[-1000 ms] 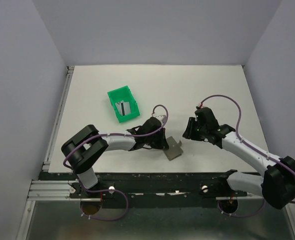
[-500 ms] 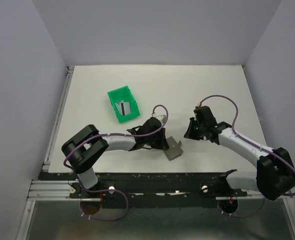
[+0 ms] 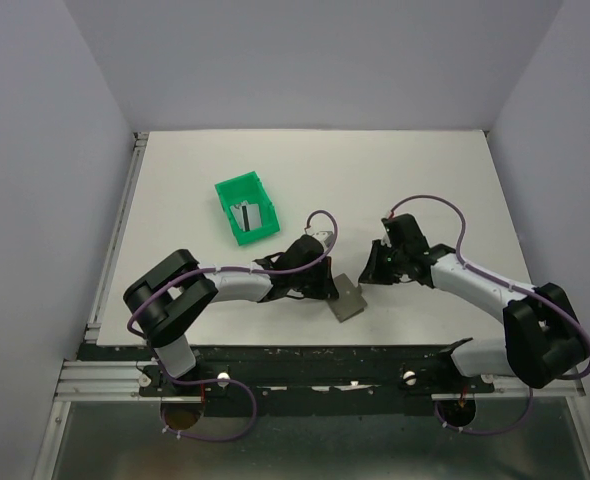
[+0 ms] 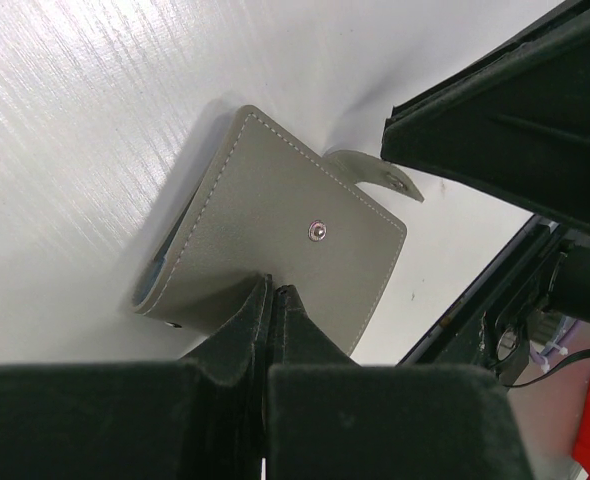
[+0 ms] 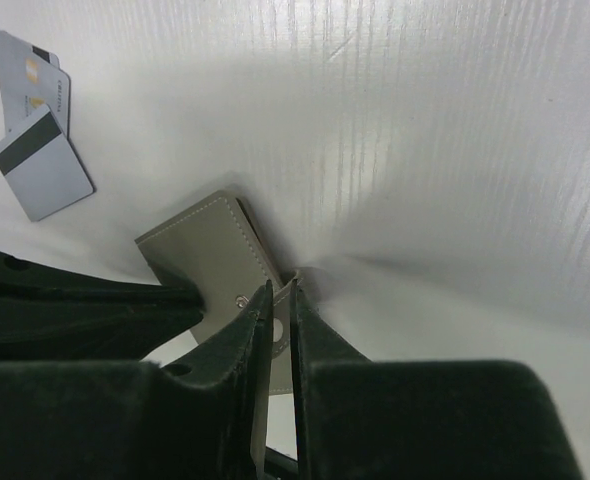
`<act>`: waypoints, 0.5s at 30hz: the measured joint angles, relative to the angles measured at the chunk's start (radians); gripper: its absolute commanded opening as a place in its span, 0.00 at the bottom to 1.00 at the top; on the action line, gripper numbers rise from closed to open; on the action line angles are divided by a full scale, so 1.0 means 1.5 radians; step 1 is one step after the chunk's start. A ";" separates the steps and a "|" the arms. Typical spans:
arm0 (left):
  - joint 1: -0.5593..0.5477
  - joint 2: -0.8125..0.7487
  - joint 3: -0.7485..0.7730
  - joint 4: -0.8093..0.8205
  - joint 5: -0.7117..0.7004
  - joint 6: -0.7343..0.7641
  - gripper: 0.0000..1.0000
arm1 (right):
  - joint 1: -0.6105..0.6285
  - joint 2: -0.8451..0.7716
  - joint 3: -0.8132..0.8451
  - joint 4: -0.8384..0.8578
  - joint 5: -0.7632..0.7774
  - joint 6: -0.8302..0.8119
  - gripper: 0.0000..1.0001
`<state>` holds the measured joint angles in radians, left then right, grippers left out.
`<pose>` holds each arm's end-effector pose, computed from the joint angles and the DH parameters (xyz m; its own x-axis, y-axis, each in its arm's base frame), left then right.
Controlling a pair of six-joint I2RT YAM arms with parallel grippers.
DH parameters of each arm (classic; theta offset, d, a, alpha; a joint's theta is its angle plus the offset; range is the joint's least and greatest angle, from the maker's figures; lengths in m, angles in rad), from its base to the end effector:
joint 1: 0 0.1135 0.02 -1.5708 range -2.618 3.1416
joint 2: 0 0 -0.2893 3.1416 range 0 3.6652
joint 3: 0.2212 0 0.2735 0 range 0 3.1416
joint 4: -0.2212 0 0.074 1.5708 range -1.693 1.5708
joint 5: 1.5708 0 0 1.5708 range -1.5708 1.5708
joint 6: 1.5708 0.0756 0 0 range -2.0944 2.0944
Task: Put the credit cards into the card holder
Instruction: Close the card holder at the center of the board.
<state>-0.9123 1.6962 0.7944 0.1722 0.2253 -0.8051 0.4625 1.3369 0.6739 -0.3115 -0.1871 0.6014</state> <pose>0.2185 -0.3100 0.1300 -0.9119 0.0303 -0.4093 0.3109 0.7021 -0.6406 0.2474 0.1391 0.1553 -0.9115 0.1668 -0.3760 -0.0196 0.8955 0.4446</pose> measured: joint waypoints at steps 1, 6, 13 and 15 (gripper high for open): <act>0.000 0.000 0.000 0.000 0.000 0.000 0.00 | 0.000 0.000 -0.003 0.003 -0.006 0.000 0.20; 0.000 0.000 0.000 0.000 0.000 0.000 0.00 | 0.000 0.000 -0.016 0.018 -0.037 0.008 0.20; -0.003 0.000 0.000 0.000 0.000 0.000 0.00 | 0.000 0.001 -0.073 0.087 -0.092 0.054 0.21; -0.005 0.000 0.000 -0.001 0.000 0.000 0.00 | 0.000 0.004 -0.085 0.105 -0.104 0.066 0.21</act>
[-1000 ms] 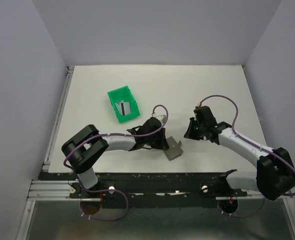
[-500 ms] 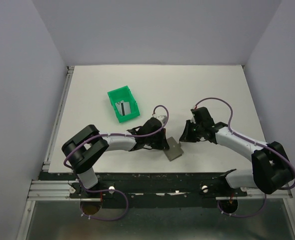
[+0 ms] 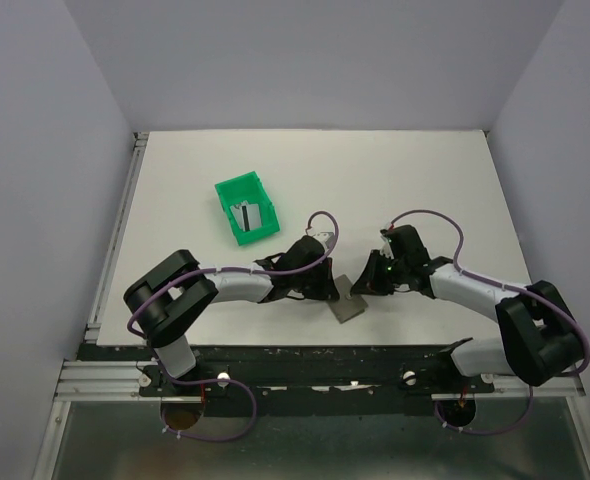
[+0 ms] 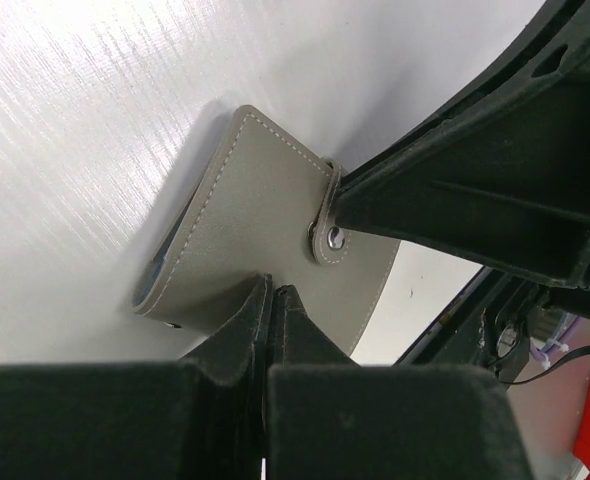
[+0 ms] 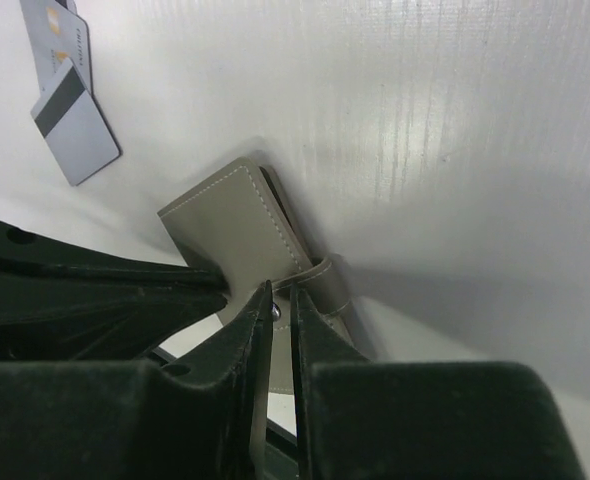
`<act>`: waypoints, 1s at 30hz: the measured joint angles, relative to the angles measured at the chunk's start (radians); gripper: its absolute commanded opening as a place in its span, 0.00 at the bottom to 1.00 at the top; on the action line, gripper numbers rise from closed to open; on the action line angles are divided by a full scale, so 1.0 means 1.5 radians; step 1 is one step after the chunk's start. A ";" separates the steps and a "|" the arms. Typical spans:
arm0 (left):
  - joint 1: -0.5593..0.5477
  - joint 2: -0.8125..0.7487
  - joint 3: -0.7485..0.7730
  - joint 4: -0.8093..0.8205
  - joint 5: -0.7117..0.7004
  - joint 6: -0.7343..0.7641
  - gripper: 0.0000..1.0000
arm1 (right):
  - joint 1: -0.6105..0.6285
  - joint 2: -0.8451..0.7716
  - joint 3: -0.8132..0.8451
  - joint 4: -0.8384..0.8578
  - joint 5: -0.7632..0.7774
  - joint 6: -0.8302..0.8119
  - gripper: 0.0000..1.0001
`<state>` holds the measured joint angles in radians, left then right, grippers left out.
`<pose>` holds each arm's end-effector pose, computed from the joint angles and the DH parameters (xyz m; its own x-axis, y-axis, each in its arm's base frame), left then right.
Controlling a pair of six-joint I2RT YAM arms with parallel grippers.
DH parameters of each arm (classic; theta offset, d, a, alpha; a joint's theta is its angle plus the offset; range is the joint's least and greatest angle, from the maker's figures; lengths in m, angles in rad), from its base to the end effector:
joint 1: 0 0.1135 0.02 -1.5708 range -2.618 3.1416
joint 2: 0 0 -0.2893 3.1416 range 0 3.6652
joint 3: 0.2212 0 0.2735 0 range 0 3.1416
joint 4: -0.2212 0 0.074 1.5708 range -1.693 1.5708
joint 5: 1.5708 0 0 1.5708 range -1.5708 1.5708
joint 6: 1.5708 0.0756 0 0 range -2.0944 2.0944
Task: Put the credit cards into the card holder
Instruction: Close the card holder at the center of the board.
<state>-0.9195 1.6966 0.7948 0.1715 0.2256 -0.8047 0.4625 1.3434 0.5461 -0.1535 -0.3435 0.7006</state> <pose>0.2162 -0.3116 0.1299 -0.9118 0.0376 -0.4090 0.3161 0.7001 -0.6403 0.2289 0.1426 0.1282 -0.9405 0.2094 -0.2675 0.0145 0.8115 0.5841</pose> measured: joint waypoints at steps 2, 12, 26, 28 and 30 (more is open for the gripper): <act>0.000 0.000 0.000 0.000 0.000 0.000 0.00 | -0.003 0.005 -0.005 0.021 -0.012 0.009 0.21; -0.001 0.002 0.000 0.001 0.001 0.000 0.00 | -0.004 -0.043 -0.023 0.049 -0.012 0.012 0.27; -0.002 0.010 0.007 0.005 0.010 -0.001 0.00 | -0.004 -0.060 -0.016 0.000 0.011 -0.026 0.27; -0.002 0.011 0.007 0.005 0.010 -0.001 0.00 | -0.004 -0.059 -0.016 0.000 0.011 -0.026 0.27; -0.003 0.011 0.007 0.005 0.010 -0.001 0.00 | -0.004 -0.054 -0.015 0.000 0.011 -0.026 0.27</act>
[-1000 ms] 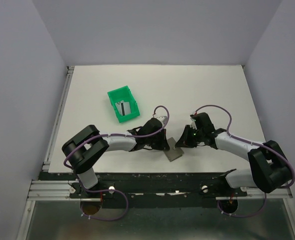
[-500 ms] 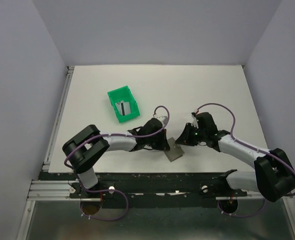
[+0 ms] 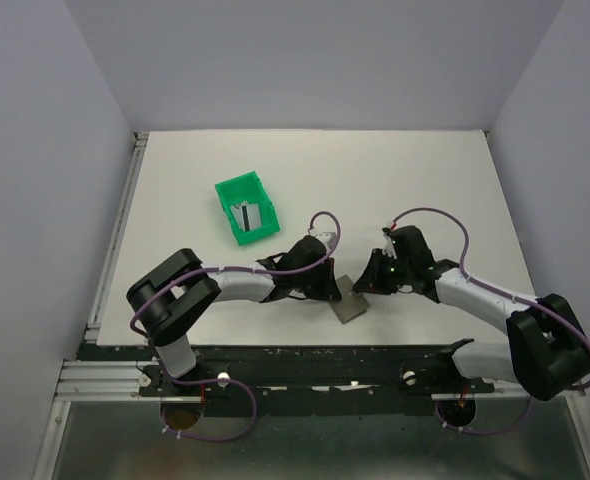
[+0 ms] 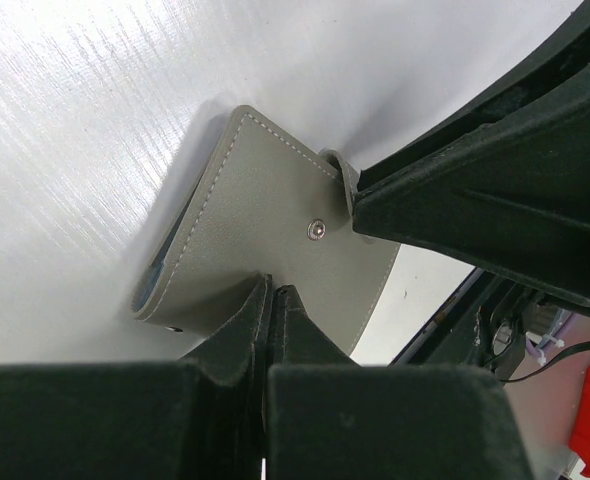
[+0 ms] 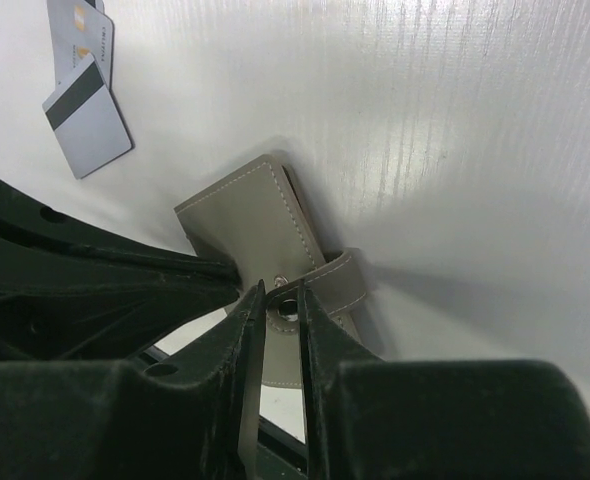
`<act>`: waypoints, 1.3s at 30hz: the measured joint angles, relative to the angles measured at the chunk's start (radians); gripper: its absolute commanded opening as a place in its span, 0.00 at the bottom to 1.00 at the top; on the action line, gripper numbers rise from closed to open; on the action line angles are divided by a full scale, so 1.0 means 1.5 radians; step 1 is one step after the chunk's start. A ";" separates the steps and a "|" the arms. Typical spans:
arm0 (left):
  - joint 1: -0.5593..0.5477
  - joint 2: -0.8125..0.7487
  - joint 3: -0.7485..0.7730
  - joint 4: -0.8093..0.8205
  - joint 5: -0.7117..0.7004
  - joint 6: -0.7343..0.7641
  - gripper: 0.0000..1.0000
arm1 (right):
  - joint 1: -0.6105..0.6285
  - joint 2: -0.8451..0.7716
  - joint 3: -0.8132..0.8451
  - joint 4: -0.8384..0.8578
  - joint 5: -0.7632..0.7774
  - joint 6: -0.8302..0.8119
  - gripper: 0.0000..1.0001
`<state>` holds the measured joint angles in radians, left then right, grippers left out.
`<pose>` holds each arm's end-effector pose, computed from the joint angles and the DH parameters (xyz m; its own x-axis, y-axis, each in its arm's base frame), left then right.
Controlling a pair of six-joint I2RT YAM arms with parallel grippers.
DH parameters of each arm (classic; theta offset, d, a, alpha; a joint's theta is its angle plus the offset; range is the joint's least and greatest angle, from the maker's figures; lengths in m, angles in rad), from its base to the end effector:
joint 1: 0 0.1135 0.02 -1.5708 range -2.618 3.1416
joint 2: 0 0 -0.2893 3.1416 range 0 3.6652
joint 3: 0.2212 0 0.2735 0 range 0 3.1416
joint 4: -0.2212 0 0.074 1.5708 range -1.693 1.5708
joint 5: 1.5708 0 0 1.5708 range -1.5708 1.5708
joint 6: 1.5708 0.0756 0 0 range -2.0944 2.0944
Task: Put the credit cards into the card holder
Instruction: Close the card holder at the center of the board.
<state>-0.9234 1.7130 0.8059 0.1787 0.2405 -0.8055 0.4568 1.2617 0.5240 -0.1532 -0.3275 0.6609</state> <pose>0.2164 -0.3161 0.1285 -0.9141 0.0477 -0.4026 0.3214 0.6905 -0.6480 0.2238 0.1371 0.1408 -0.9187 0.1961 -0.3428 -0.0446 0.8110 0.5834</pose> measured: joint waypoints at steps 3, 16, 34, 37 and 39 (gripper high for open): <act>0.000 0.000 0.000 0.000 0.000 0.000 0.00 | 0.000 0.014 0.006 0.002 -0.001 0.000 0.27; 0.000 0.000 0.000 0.000 0.000 0.000 0.00 | 0.000 0.054 0.020 0.012 -0.021 -0.003 0.27; 0.000 0.003 0.003 0.000 0.001 0.000 0.00 | 0.000 0.059 0.020 0.028 -0.042 -0.017 0.22; 0.000 0.003 0.003 0.000 0.002 0.000 0.00 | 0.000 0.032 0.018 0.027 -0.039 -0.018 0.22; 0.000 0.003 0.003 0.000 0.002 0.000 0.00 | 0.000 -0.003 0.015 0.028 -0.035 -0.018 0.23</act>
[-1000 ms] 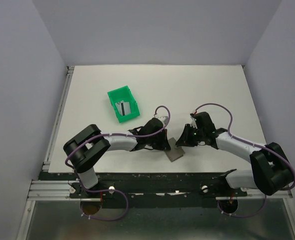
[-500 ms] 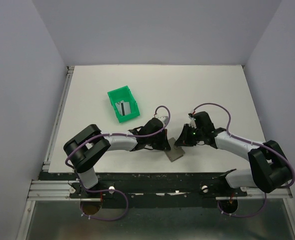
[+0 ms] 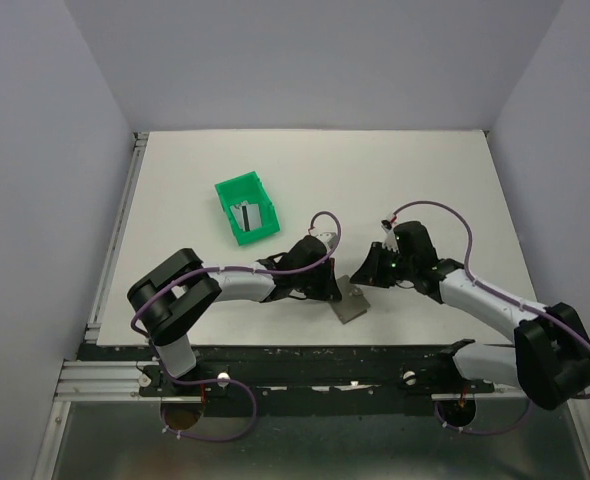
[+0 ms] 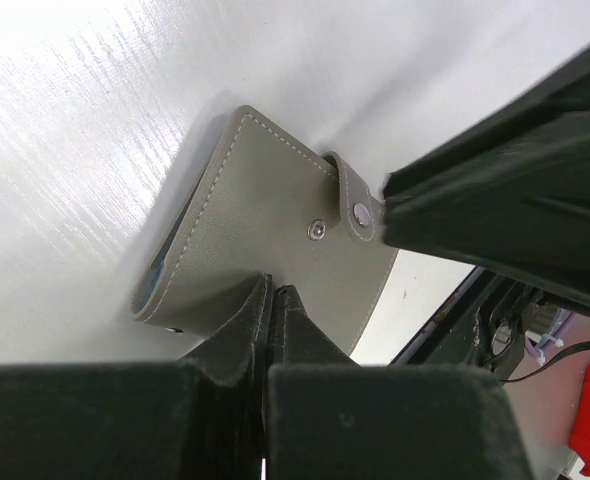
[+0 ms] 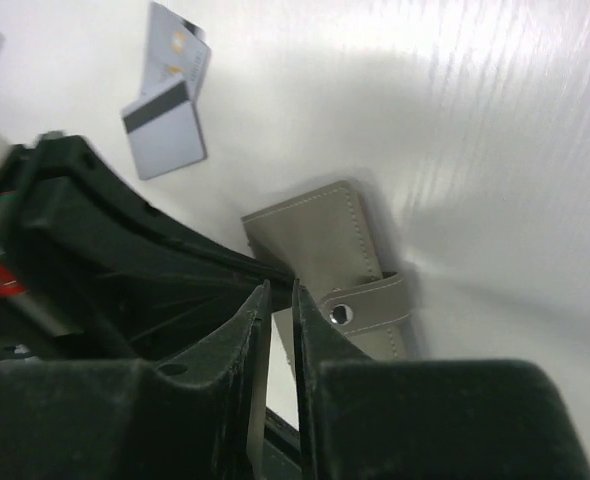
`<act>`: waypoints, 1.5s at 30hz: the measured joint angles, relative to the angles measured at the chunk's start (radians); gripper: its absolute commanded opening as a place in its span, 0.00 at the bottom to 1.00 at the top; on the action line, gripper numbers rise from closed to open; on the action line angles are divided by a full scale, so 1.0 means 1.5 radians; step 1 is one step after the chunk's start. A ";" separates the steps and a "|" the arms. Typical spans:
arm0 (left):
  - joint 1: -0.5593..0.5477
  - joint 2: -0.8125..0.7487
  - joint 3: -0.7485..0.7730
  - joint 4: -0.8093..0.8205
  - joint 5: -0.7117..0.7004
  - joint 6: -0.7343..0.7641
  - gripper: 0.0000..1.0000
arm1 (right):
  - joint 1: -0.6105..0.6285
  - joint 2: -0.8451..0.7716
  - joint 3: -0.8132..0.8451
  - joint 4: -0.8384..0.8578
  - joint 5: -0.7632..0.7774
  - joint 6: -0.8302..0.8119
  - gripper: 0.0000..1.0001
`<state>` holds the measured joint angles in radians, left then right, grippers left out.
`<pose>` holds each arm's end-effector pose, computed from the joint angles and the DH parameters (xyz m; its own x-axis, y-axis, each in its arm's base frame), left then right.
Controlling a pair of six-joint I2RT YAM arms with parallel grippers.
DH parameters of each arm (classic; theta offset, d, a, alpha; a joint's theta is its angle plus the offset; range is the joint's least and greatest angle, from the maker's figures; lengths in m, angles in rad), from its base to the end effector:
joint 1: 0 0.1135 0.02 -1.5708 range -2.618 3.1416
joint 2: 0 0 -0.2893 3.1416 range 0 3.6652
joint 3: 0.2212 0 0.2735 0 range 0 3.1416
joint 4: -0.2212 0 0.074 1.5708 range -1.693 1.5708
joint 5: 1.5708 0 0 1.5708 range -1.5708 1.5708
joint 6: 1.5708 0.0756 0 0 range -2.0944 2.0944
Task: Put the credit cards into the card holder
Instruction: Close the card holder at the center of the board.
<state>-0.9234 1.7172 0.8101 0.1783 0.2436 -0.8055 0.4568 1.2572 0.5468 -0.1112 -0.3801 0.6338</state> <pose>0.2169 -0.3171 0.1283 -0.9148 0.0494 -0.4009 0.3218 0.6891 -0.6493 0.2303 0.1444 0.1546 -0.9064 0.1673 -0.3879 -0.1236 0.7730 0.6222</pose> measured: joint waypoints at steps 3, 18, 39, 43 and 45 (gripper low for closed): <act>0.000 0.001 0.001 0.000 0.000 0.000 0.00 | 0.000 -0.058 -0.003 0.000 0.023 -0.003 0.22; 0.000 0.001 0.001 0.000 0.000 0.000 0.00 | 0.000 -0.037 0.015 -0.094 0.107 -0.005 0.21; 0.000 0.001 0.001 0.000 0.000 -0.002 0.00 | 0.000 -0.013 -0.022 -0.049 0.033 0.014 0.25; 0.000 0.001 0.001 0.000 0.000 -0.002 0.00 | 0.000 -0.005 -0.022 -0.037 0.026 0.014 0.25; 0.000 0.001 0.001 0.000 0.000 -0.002 0.00 | 0.000 0.000 -0.022 -0.031 0.021 0.014 0.25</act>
<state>-0.9234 1.7187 0.8112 0.1783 0.2440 -0.8085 0.4568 1.2575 0.5140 -0.1581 -0.3485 0.6548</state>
